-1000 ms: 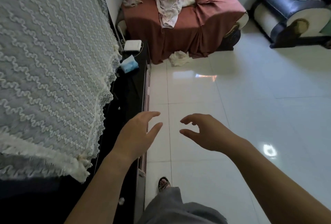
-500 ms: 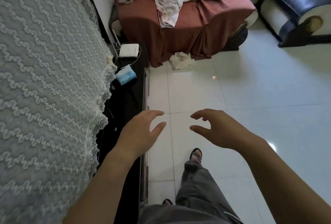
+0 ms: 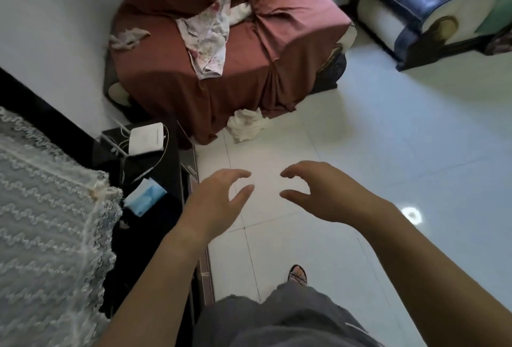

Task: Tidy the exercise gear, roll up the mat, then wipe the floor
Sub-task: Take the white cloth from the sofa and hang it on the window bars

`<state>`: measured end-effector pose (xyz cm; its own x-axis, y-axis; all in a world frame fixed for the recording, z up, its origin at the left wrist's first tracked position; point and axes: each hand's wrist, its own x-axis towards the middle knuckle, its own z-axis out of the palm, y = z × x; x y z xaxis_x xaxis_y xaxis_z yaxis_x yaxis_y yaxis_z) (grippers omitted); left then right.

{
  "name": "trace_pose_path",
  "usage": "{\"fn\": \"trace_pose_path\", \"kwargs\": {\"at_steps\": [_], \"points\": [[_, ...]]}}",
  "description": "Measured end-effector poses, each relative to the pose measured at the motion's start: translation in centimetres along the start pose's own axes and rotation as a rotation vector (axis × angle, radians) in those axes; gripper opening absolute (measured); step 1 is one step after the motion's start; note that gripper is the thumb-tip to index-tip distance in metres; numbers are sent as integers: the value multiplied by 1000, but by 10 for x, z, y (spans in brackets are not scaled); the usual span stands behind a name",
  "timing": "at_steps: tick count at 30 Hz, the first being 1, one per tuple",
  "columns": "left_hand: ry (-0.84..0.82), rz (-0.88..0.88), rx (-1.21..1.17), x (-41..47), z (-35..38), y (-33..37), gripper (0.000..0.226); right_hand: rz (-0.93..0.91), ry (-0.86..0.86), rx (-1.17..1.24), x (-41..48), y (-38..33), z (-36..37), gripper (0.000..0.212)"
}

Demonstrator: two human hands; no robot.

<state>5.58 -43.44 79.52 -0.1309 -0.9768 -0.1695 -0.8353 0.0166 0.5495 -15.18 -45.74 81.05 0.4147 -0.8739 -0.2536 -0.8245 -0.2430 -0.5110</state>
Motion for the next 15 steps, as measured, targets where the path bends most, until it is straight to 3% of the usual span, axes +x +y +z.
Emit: {"fn": "trace_pose_path", "kwargs": {"at_steps": [6, 15], "points": [[-6, -44, 13, 80, -40, -31, 33, -32, -25, 80, 101, -5, -32, 43], [-12, -24, 18, 244, -100, -108, 35, 14, -75, 4, 281, -17, -60, 43]]}}
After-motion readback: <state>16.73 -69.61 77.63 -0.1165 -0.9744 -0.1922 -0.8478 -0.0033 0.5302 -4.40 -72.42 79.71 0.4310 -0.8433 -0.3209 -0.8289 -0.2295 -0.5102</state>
